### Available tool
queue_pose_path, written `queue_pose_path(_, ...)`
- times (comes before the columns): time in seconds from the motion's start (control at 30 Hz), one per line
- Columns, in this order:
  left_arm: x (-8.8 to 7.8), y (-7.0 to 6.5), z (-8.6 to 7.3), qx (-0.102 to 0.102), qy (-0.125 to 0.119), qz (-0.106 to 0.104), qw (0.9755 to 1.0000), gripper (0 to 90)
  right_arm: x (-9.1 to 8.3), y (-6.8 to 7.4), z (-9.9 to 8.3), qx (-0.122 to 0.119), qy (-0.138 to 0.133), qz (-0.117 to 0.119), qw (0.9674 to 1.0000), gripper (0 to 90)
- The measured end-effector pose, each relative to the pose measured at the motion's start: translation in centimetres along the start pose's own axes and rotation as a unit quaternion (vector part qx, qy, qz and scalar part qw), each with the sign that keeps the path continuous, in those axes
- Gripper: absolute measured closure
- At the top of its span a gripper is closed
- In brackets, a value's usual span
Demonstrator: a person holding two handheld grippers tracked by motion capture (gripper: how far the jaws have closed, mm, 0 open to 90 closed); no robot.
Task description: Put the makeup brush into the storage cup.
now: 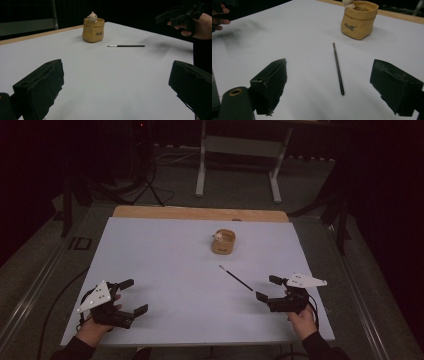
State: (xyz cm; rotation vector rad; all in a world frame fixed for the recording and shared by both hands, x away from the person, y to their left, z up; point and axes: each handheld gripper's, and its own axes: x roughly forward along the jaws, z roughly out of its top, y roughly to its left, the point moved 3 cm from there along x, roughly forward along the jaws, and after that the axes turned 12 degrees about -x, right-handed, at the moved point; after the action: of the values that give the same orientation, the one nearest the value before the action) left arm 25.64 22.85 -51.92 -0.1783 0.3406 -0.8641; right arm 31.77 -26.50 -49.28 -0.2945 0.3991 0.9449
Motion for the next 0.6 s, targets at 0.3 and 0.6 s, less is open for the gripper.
queue_pose_path(0.3,0.1,-0.1,0.0,0.0,0.002,-0.004,1.0,0.1,1.5,-1.4,0.7,-0.011,0.038,0.006,0.9992,15.8)
queue_pose_path(0.6,0.0,-0.1,0.1,0.001,0.001,-0.004,1.0,0.1,2.4,-2.3,1.7,0.002,0.049,0.025,0.9985,13.5)
